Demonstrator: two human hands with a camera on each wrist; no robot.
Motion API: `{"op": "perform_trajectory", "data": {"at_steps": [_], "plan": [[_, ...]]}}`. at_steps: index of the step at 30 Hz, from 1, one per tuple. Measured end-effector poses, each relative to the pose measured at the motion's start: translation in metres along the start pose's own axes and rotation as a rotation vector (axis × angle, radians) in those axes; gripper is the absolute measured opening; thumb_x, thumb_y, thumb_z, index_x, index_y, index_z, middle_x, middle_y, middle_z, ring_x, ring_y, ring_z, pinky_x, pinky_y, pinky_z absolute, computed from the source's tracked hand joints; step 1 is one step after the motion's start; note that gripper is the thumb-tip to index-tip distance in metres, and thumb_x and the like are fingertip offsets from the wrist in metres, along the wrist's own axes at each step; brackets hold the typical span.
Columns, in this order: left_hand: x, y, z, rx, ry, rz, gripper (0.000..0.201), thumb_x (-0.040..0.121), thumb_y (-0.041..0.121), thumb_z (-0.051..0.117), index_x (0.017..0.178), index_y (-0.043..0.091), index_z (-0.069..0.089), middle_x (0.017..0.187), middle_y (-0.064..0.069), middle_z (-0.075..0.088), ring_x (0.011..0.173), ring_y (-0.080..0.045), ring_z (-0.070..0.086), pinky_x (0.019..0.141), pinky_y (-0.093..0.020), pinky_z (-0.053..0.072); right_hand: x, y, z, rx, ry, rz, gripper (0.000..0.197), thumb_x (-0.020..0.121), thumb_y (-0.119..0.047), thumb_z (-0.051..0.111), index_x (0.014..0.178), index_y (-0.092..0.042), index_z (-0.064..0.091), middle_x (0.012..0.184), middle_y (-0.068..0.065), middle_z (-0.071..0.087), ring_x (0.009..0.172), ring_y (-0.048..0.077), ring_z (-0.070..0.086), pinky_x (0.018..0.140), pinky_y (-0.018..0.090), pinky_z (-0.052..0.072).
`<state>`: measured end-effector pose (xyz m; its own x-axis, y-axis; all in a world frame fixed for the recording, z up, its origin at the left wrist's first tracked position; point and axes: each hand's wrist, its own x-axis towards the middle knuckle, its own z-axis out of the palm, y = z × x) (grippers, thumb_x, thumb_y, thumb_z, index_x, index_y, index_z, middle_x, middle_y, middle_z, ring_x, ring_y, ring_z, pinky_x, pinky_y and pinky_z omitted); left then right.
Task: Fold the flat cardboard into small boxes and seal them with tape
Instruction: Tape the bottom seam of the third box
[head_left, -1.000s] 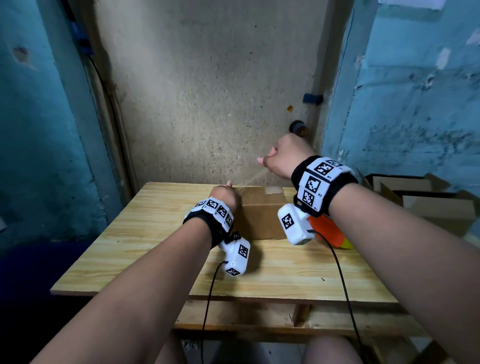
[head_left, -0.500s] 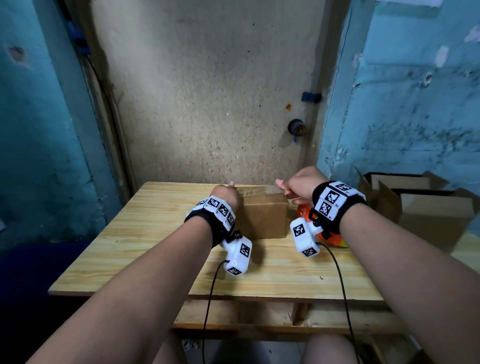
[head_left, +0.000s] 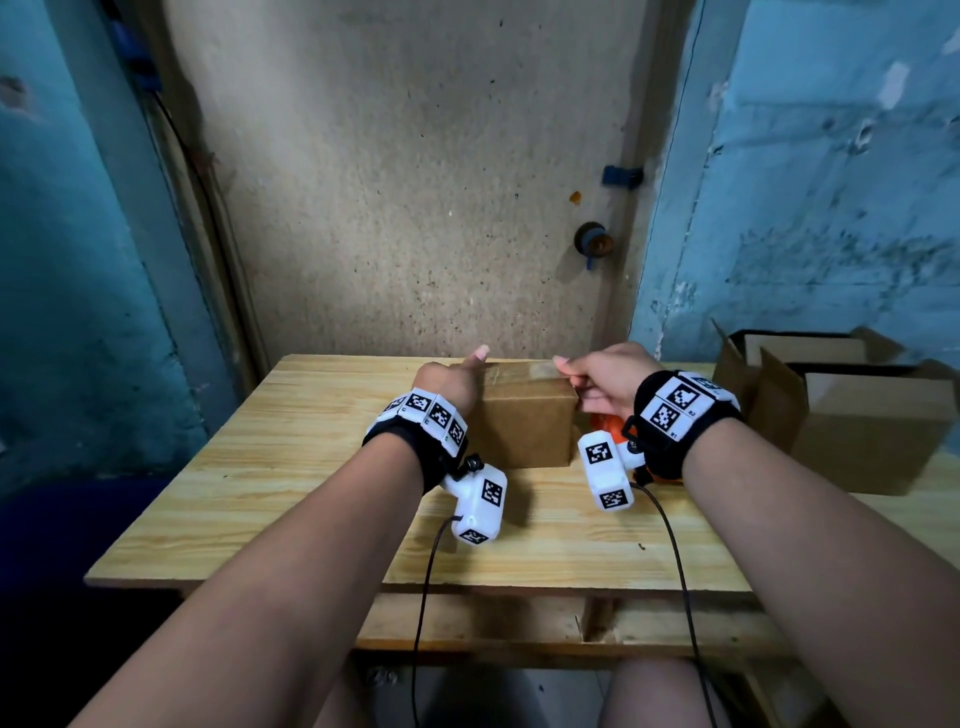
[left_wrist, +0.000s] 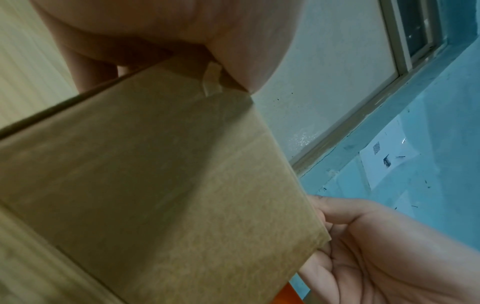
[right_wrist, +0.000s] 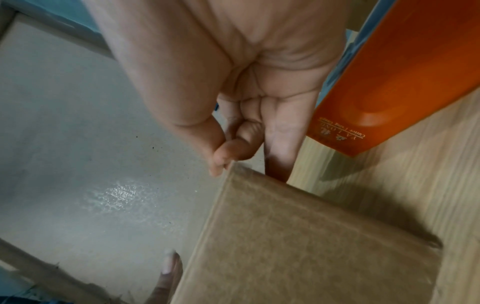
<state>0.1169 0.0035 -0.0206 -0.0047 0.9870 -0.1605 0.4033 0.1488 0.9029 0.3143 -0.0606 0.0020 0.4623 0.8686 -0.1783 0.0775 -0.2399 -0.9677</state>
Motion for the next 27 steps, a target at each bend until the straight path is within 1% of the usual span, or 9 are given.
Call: {"op": "perform_trajectory", "data": {"at_steps": [3, 7, 10, 13, 16, 17, 20, 24, 27], "plan": [[-0.002, -0.002, -0.001, -0.037, -0.008, -0.015, 0.081, 0.071, 0.078, 0.071, 0.106, 0.005, 0.065, 0.084, -0.006, 0.066, 0.073, -0.023, 0.058, 0.068, -0.033, 0.04, 0.002, 0.002, -0.001, 0.014, -0.013, 0.012, 0.025, 0.087, -0.013, 0.085, 0.104, -0.003, 0.07, 0.064, 0.0, 0.069, 0.054, 0.008, 0.068, 0.07, 0.034, 0.065], [-0.002, -0.001, 0.0, -0.037, 0.0, -0.002, 0.071, 0.073, 0.076, 0.071, 0.092, 0.008, 0.063, 0.081, -0.005, 0.064, 0.071, -0.022, 0.057, 0.066, -0.033, 0.039, 0.003, 0.003, -0.001, 0.018, -0.008, 0.011, 0.027, 0.084, -0.014, 0.087, 0.103, -0.001, 0.073, 0.074, 0.005, 0.07, 0.078, 0.018, 0.071, 0.069, 0.032, 0.065], [-0.002, 0.0, 0.002, -0.034, 0.017, 0.017, 0.071, 0.078, 0.072, 0.07, 0.099, 0.005, 0.065, 0.083, -0.006, 0.065, 0.069, -0.022, 0.055, 0.064, -0.032, 0.038, 0.004, 0.002, -0.001, 0.024, -0.018, 0.03, 0.027, 0.085, -0.01, 0.085, 0.106, 0.0, 0.072, 0.079, 0.007, 0.07, 0.083, 0.019, 0.071, 0.066, 0.033, 0.066], [-0.001, 0.0, 0.005, -0.019, 0.035, 0.03, 0.07, 0.082, 0.069, 0.068, 0.108, 0.004, 0.064, 0.096, -0.008, 0.065, 0.074, -0.026, 0.056, 0.074, -0.034, 0.041, 0.005, 0.0, -0.001, 0.02, -0.025, 0.052, 0.03, 0.086, -0.007, 0.084, 0.111, 0.001, 0.071, 0.083, 0.008, 0.071, 0.086, 0.018, 0.071, 0.062, 0.033, 0.065], [0.0, 0.0, 0.005, -0.004, 0.04, 0.04, 0.07, 0.085, 0.067, 0.066, 0.114, 0.003, 0.065, 0.102, -0.01, 0.064, 0.087, -0.032, 0.056, 0.079, -0.034, 0.041, 0.01, 0.005, -0.005, 0.028, -0.028, 0.067, 0.044, 0.08, -0.008, 0.089, 0.117, -0.001, 0.067, 0.11, 0.016, 0.074, 0.095, 0.022, 0.077, 0.067, 0.033, 0.066], [0.0, 0.001, 0.006, 0.0, 0.036, 0.045, 0.07, 0.086, 0.067, 0.065, 0.115, 0.003, 0.065, 0.102, -0.01, 0.065, 0.087, -0.032, 0.056, 0.078, -0.035, 0.042, 0.009, 0.006, -0.006, 0.056, -0.042, 0.075, 0.047, 0.079, -0.007, 0.09, 0.119, 0.0, 0.066, 0.112, 0.016, 0.073, 0.093, 0.023, 0.078, 0.067, 0.033, 0.065], [0.002, 0.0, 0.006, 0.016, 0.029, 0.055, 0.069, 0.09, 0.065, 0.061, 0.119, 0.002, 0.064, 0.101, -0.011, 0.064, 0.086, -0.032, 0.056, 0.078, -0.034, 0.041, 0.007, 0.011, -0.007, 0.135, -0.087, 0.105, 0.04, 0.082, -0.004, 0.085, 0.117, 0.001, 0.066, 0.095, 0.011, 0.074, 0.077, 0.019, 0.079, 0.06, 0.026, 0.062], [0.005, -0.003, 0.006, -0.012, 0.035, 0.085, 0.061, 0.1, 0.053, 0.052, 0.132, 0.001, 0.059, 0.13, -0.017, 0.063, 0.113, -0.037, 0.059, 0.089, -0.033, 0.038, 0.006, 0.019, -0.002, 0.246, -0.106, 0.136, 0.018, 0.089, -0.008, 0.08, 0.1, -0.005, 0.067, 0.074, 0.004, 0.072, 0.072, 0.014, 0.073, 0.056, 0.023, 0.061], [0.005, -0.004, 0.005, -0.069, 0.047, 0.089, 0.051, 0.107, 0.042, 0.045, 0.128, -0.002, 0.062, 0.128, -0.02, 0.064, 0.106, -0.036, 0.057, 0.085, -0.03, 0.035, 0.007, 0.026, 0.005, 0.27, -0.036, 0.119, 0.008, 0.095, -0.01, 0.075, 0.103, -0.01, 0.072, 0.07, -0.001, 0.072, 0.073, 0.011, 0.066, 0.059, 0.023, 0.062]]}}
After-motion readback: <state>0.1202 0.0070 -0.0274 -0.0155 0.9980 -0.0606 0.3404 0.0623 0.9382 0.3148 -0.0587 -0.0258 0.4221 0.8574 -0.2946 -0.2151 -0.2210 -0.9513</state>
